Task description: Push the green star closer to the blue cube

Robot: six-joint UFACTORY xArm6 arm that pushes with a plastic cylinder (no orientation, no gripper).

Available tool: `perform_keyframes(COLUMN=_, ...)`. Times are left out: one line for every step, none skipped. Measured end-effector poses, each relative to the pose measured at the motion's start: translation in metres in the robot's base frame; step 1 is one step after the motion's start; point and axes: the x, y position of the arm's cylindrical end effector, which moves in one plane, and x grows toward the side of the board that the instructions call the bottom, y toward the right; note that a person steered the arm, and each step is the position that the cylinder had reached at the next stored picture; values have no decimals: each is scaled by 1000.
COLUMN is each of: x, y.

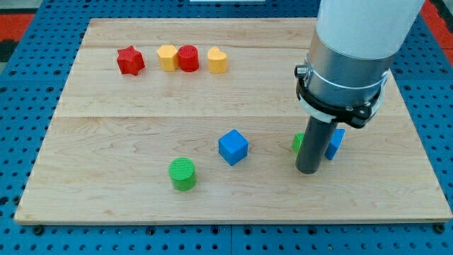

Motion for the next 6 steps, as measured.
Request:
perform_keyframes(x=-3, y=-6)
perform_keyframes(x=-3, y=3)
perform_keyframes(x=-4, y=76)
perform_keyframes(x=-16, y=82)
perform_keyframes(x=-23, y=53)
perform_keyframes(x=-29, y=17)
